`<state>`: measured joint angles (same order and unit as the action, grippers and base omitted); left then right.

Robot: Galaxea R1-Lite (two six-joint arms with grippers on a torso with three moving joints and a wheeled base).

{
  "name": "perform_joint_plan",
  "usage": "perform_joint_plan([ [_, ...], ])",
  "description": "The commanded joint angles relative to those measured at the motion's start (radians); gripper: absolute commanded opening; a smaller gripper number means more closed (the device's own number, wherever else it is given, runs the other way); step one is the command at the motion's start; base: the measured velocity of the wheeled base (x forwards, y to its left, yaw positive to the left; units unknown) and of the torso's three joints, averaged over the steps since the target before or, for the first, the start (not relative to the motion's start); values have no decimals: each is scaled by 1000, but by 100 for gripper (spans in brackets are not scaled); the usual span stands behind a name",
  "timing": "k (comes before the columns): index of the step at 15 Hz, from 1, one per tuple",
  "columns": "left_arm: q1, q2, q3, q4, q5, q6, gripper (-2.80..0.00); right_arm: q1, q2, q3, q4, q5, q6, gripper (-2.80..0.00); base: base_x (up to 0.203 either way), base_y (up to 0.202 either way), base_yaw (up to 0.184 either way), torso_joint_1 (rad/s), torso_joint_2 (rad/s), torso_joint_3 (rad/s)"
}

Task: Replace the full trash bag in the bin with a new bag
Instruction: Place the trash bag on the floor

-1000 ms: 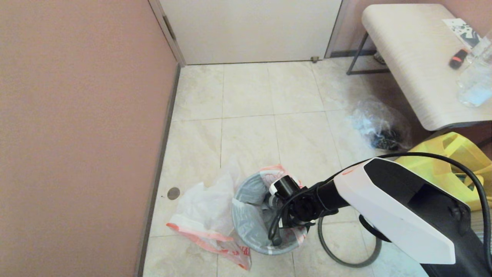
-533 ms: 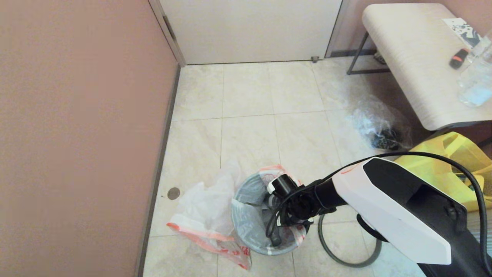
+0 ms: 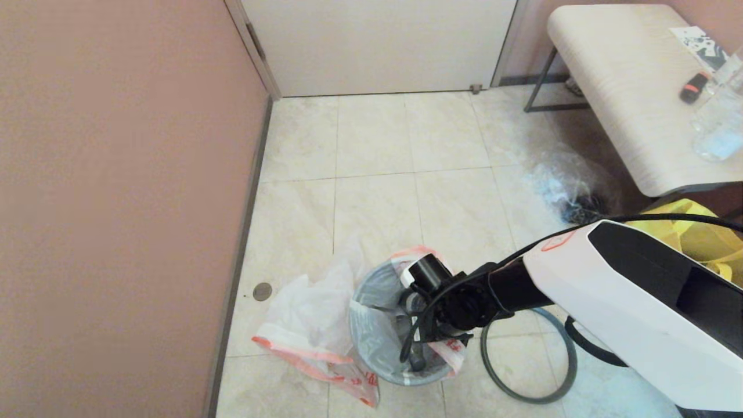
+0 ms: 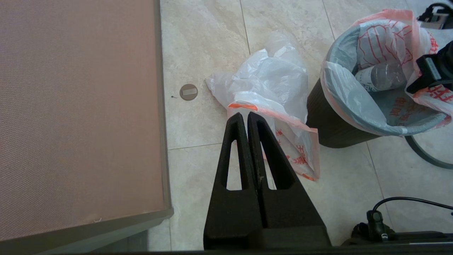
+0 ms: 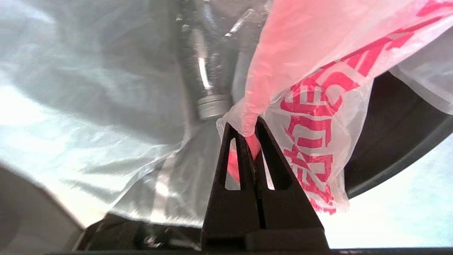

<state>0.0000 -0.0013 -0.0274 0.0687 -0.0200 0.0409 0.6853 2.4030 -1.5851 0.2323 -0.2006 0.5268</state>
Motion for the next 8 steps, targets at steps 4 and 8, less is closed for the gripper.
perform_joint_plan([
  [4, 0, 1, 0, 0, 0, 1, -280, 5, -18, -12, -34, 21, -1, -280, 0, 0, 0, 0, 0, 0],
  [8, 0, 0, 0, 2, 0, 1, -280, 11, -44, -12, -62, 26, -1, -280, 0, 0, 0, 0, 0, 0],
])
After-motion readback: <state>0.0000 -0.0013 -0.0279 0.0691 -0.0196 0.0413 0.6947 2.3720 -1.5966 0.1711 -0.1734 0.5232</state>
